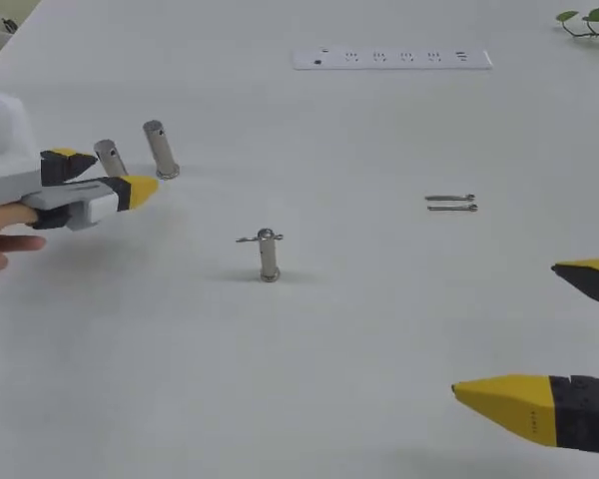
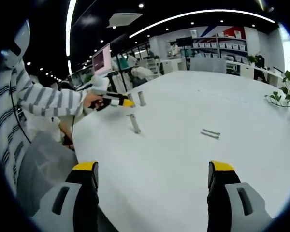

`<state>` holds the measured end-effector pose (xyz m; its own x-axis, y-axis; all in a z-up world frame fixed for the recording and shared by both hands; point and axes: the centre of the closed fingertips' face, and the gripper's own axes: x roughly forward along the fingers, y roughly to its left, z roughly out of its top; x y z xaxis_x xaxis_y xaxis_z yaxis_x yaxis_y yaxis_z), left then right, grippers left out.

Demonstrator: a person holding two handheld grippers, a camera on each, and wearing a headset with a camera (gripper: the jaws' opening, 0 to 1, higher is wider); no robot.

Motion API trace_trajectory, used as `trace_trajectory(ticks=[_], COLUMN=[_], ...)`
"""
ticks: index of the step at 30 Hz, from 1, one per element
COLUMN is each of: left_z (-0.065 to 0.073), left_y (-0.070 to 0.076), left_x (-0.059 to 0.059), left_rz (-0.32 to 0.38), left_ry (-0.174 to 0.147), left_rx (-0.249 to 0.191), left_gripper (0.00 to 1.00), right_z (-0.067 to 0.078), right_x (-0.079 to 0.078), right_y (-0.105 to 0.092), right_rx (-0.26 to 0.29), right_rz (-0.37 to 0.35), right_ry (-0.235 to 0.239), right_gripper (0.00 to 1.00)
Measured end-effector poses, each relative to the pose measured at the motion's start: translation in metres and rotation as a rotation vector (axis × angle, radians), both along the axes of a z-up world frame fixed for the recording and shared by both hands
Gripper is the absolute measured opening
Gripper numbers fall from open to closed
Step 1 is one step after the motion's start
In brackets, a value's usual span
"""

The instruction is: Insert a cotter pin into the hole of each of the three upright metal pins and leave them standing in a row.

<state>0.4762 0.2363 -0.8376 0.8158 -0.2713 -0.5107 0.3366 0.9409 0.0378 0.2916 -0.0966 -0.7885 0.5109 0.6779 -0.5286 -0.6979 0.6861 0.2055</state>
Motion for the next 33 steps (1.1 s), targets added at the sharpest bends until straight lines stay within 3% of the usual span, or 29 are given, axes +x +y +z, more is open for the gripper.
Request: trace_trajectory(ticks=[7, 9, 12, 20, 27, 29, 31, 33], left_z=[-0.004, -0.007, -0.008, -0.003, -0.003, -0.003, -0.003, -0.003], left_y=[-0.004, 0.0, -0.001, 0.004, 0.001, 0.001, -0.001, 0.002], left_x=[0.006, 0.007, 0.007, 0.011, 0.009, 0.009, 0.008, 0.008], left_rz=[-0.014, 0.0, -0.005, 0.013, -0.012, -0.004, 0.032, 0.024], left_ry=[0.001, 0.009, 0.01, -0.022, -0.016, -0.01, 0.009, -0.004], left_rx=[0.003, 0.042, 0.036, 0.053, 0.039, 0.017, -0.061, -0.02], left_gripper=[0.37, 0.32, 0.23, 0.17, 0.13, 0.12, 0.12, 0.11], right_z=[-0.003, 0.0, 0.0, -0.001, -0.003, -0.003, -0.002, -0.001], right_x=[0.004, 0.005, 0.006, 0.003, -0.002, -0.003, -0.003, -0.002], right_y=[-0.017, -0.019, -0.021, -0.021, -0.018, -0.018, -0.019, -0.02], right_rx=[-0.029, -0.027, -0.036, -0.034, -0.031, -0.03, -0.028, -0.023], right_rz=[-0.04, -0.051, -0.061, -0.061, -0.048, -0.047, -0.05, -0.059], right_ry=[0.003, -0.004, -0.012, 0.004, 0.017, 0.021, 0.019, 0.019], right_gripper=[0.95, 0.95, 0.95, 0.94, 0.94, 0.94, 0.94, 0.94])
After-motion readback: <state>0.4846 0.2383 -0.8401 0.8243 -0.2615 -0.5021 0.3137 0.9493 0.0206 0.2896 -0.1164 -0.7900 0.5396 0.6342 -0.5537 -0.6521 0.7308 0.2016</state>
